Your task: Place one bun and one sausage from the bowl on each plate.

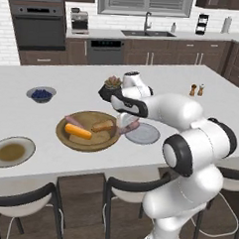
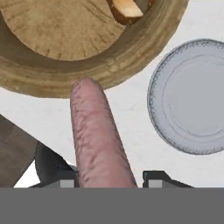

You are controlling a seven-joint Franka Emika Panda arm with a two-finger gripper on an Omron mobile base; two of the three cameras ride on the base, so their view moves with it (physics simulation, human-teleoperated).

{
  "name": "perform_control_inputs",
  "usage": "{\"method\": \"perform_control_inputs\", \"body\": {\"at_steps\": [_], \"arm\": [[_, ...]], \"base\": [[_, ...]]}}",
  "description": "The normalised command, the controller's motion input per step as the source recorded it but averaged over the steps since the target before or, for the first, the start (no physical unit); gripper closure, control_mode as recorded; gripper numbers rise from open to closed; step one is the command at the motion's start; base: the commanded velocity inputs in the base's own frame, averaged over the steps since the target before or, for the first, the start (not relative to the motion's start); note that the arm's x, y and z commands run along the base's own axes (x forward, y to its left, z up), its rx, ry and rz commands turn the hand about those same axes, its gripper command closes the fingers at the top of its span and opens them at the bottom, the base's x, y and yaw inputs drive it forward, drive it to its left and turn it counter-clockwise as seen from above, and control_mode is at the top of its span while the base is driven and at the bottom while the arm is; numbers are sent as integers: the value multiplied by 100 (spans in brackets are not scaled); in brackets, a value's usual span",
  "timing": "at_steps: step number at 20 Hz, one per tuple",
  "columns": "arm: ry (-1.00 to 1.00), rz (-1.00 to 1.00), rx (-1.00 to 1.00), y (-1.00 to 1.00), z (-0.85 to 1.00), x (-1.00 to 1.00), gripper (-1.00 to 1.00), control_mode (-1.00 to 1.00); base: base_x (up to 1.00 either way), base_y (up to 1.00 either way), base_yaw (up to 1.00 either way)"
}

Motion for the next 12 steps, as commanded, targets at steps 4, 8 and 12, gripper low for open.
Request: {"method": "perform_control_inputs", "body": {"at_steps": [4, 8, 12], "arm": [[-13, -38, 8, -65, 28, -7, 100, -100], [-18, -41, 8, -46, -2, 1, 100, -100], [-16, -40, 13, -8, -31, 6, 100, -100]], "base": [[0, 0, 0], [0, 0, 0], [0, 0, 0]]}}
